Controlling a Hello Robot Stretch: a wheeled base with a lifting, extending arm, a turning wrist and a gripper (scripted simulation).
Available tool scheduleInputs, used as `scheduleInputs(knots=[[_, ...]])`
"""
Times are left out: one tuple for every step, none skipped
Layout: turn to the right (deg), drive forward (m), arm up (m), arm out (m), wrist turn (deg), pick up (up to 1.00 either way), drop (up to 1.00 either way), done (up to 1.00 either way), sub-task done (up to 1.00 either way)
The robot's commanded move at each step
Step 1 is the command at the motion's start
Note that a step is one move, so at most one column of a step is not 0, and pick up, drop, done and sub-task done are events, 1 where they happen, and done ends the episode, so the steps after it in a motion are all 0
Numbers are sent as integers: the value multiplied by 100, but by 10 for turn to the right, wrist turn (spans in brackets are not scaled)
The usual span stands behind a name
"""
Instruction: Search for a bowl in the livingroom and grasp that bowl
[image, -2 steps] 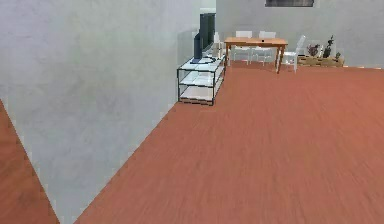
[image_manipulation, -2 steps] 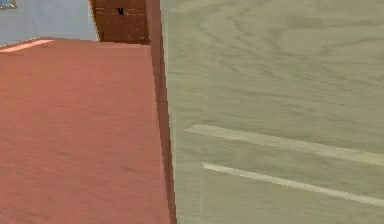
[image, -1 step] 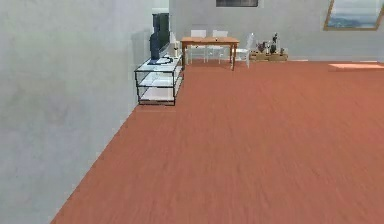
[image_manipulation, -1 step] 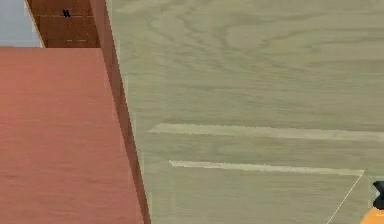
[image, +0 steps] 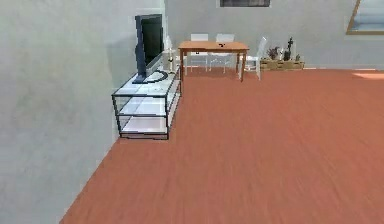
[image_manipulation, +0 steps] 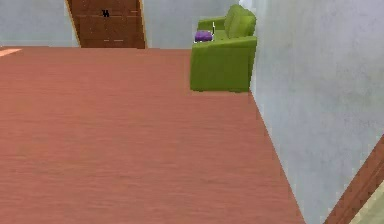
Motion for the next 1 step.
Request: scheduleInputs(knots=[[30,0,0,0,0,0,0,0,0]])
